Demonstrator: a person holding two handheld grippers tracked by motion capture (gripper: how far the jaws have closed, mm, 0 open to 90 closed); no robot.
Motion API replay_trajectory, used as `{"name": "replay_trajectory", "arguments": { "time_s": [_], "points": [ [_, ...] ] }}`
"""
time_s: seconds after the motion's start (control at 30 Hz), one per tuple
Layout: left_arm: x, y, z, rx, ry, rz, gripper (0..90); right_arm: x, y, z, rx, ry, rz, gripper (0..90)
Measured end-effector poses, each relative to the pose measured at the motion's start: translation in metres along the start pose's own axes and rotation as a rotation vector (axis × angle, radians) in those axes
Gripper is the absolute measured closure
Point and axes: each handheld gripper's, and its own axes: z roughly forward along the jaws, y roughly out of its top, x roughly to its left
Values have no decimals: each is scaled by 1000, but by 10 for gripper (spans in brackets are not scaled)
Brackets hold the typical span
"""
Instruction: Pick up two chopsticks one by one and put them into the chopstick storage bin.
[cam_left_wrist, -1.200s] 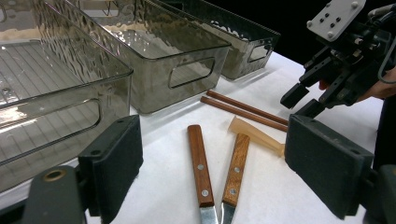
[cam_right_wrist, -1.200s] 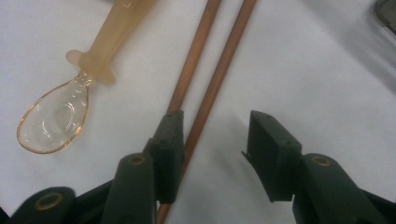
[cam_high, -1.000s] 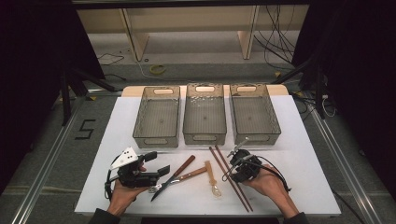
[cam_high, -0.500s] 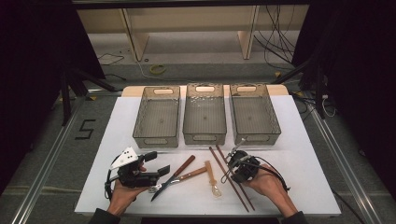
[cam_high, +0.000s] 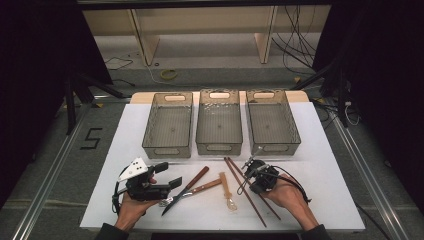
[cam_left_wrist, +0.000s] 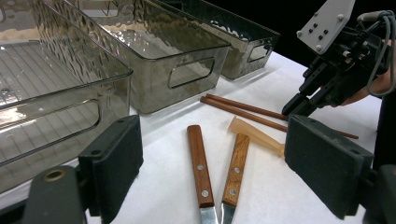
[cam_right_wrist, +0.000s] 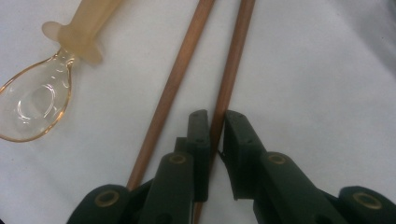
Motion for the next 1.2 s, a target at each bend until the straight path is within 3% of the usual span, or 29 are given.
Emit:
{"name": "replay_trajectory", "arguments": {
  "time_s": [0.43,1.2],
  "points": [
    [0,0,1,0,-3,0,189,-2,1,1,7,-12,23,845],
    [0,0,1,-6,-1,-7,189,-6,-3,-9,-51,-13,17,855]
  ]
}}
